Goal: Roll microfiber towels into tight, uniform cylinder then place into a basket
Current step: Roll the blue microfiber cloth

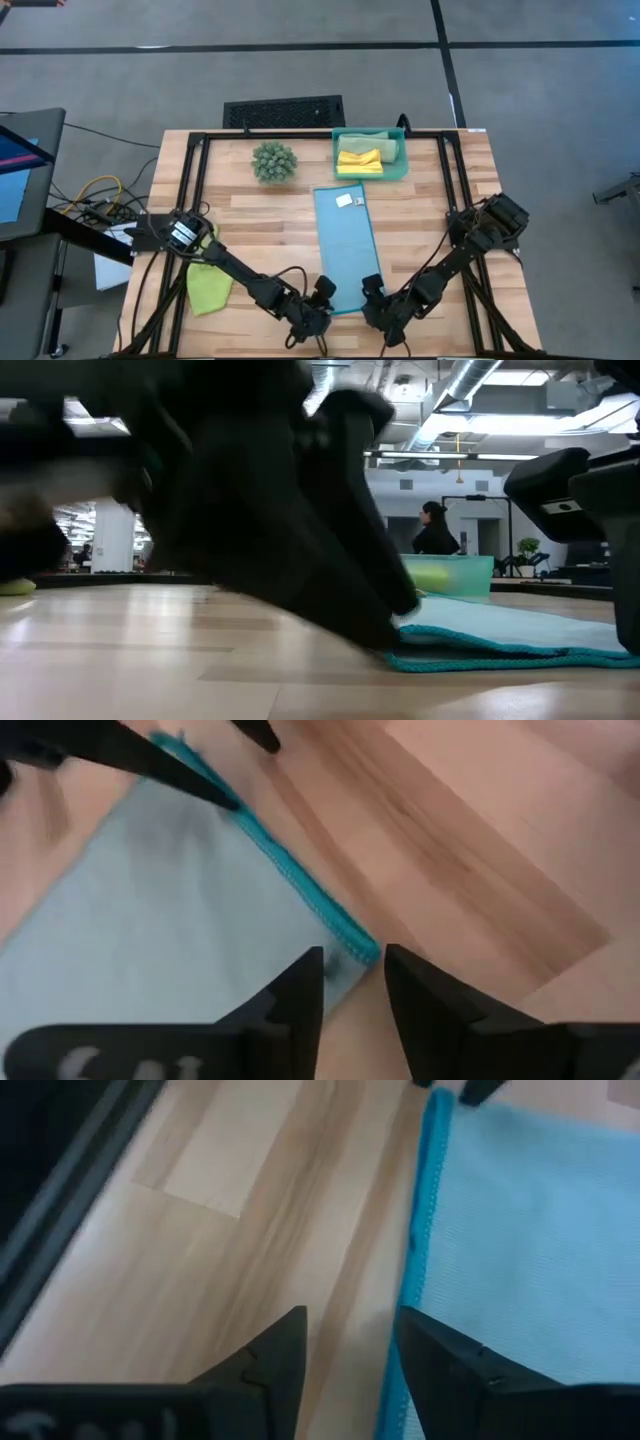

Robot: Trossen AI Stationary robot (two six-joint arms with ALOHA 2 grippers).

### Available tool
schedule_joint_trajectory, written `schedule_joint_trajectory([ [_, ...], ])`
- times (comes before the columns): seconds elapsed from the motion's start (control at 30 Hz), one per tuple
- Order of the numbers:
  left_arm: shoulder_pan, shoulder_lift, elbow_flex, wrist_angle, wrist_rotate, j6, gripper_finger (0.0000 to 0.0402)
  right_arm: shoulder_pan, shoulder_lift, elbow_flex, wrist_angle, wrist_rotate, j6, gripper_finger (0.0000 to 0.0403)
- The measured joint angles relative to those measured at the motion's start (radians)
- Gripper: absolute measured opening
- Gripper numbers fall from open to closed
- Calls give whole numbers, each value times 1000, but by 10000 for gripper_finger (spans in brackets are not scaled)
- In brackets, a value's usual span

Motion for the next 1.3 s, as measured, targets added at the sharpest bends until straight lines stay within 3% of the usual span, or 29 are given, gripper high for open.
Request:
schedule_joint_trajectory([
  [0.37,31,24,3,22,37,64,104,-15,-2,0,-26,4,0,157],
  [0.6,24,16,2,16,36,52,51,-20,-2,0,31,38,42,153],
  [0.8,7,-4,28,-10,-12,59,6,-14,-2,0,146,53,-21,178],
  [1.03,2,-6,30,-26,-44,-21,12,-14,-2,0,141,107,-106,201],
  [1.3,1,-7,30,-21,-114,-84,3,-4,-2,0,138,143,-158,175],
])
